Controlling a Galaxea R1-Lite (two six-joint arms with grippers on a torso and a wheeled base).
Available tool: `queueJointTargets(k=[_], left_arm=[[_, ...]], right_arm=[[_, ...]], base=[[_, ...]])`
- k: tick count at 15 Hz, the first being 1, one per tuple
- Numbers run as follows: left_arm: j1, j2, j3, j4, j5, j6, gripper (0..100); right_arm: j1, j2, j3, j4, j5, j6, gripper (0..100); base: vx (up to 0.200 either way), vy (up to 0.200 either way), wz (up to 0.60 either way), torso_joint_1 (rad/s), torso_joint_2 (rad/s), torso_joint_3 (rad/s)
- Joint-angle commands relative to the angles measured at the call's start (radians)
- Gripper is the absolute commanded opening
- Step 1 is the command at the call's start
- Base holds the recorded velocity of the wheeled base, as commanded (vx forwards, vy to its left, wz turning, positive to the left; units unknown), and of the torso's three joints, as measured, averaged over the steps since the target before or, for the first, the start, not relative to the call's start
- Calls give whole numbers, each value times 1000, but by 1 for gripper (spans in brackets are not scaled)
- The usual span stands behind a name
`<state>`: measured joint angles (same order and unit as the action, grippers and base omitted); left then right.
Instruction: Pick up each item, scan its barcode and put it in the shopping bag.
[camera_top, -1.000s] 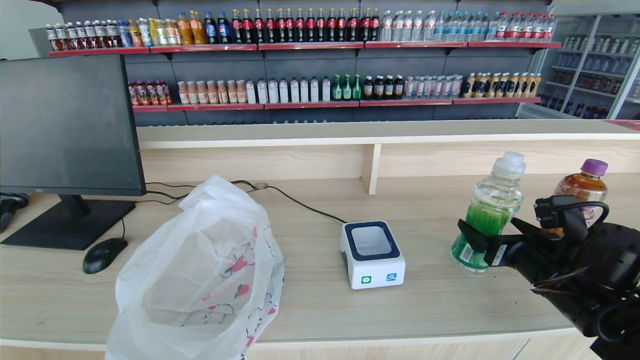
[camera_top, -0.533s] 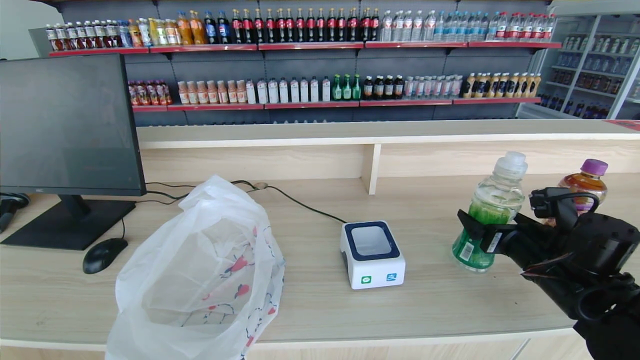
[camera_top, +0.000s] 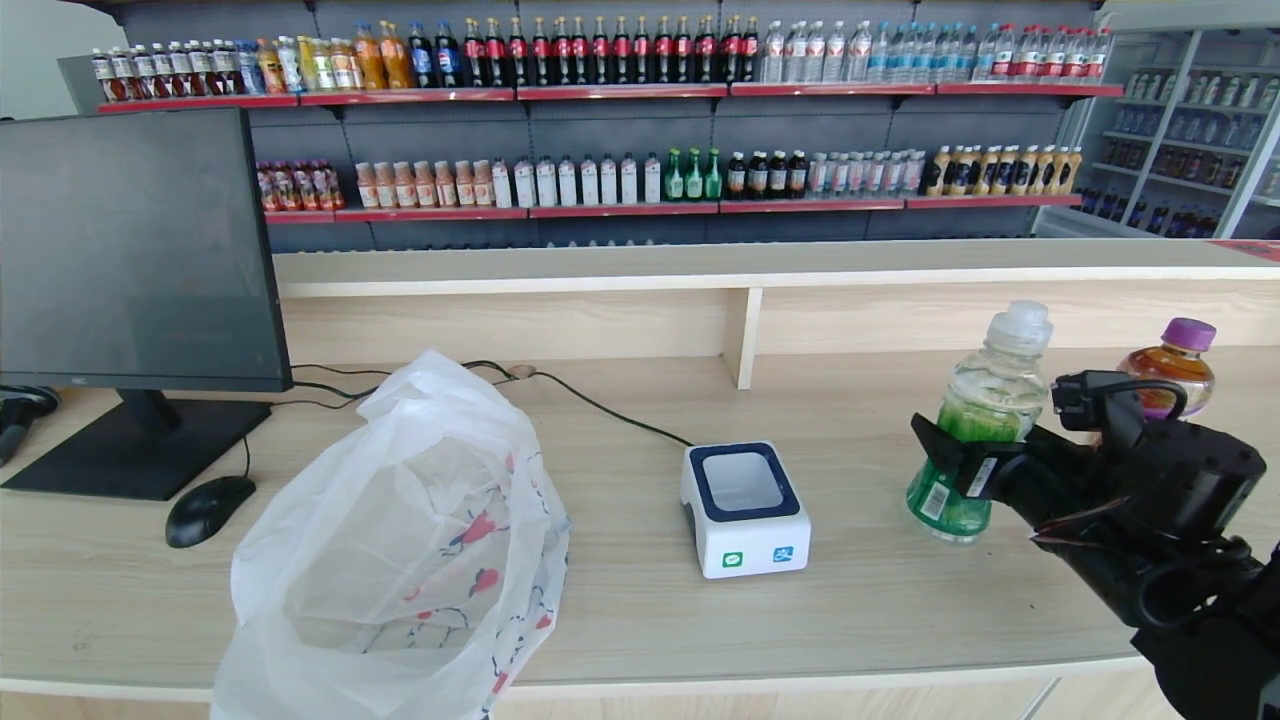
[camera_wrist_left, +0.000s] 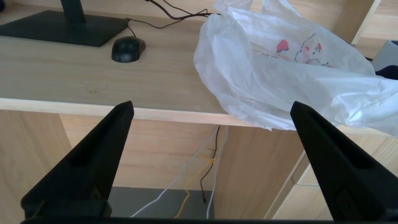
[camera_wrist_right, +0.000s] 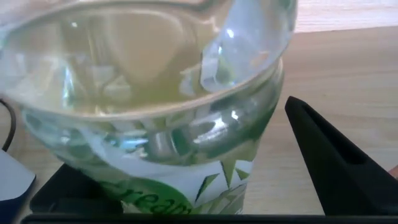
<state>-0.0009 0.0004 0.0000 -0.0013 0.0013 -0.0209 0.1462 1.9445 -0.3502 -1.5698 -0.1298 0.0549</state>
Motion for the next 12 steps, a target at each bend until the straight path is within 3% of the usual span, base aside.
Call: queueJointTargets(k=[1, 12], left_arm=[[-1, 0, 0, 0, 0, -1, 100], [-1, 0, 0, 0, 0, -1, 100]], right_arm=[[3, 4, -4, -1, -1, 2, 0], [10, -47, -24, -1, 29, 8, 0]], base=[[0, 0, 0, 0, 0, 0], [0, 0, 0, 0, 0, 0]])
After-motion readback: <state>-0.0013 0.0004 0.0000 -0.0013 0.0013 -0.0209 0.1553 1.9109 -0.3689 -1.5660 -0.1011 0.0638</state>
